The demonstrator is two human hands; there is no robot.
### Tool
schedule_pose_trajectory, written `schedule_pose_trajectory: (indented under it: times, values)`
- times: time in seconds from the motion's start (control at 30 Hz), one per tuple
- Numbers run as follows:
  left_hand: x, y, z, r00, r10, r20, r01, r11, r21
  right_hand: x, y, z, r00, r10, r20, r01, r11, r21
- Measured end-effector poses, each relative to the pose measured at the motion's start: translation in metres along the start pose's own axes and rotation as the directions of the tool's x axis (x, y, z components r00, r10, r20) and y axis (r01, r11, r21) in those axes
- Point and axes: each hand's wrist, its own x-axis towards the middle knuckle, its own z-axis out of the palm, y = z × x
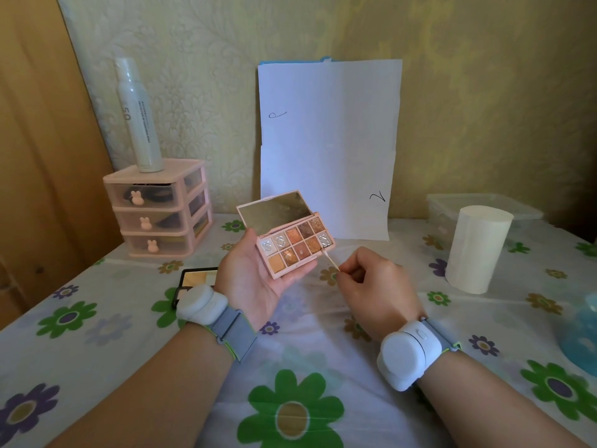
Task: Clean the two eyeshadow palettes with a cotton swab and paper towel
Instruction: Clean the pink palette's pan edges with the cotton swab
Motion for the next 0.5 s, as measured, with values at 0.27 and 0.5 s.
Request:
schedule_pose_trajectory:
  times: [0.27, 0.5]
  values:
    - [-0.002, 0.001, -0.001, 1.0, -0.008, 0.0, 0.008, 1.0, 0.016, 0.007, 0.01, -0.006, 0.996, 0.056, -0.072, -0.054, 0.998, 0.029]
    - [-0.005, -0.004, 0.001, 0.996, -0.088, -0.011, 0.088, 0.973, 0.215, 0.003, 0.003, -0.004, 0.952, -0.254, -0.174, 0.268, 0.961, 0.066]
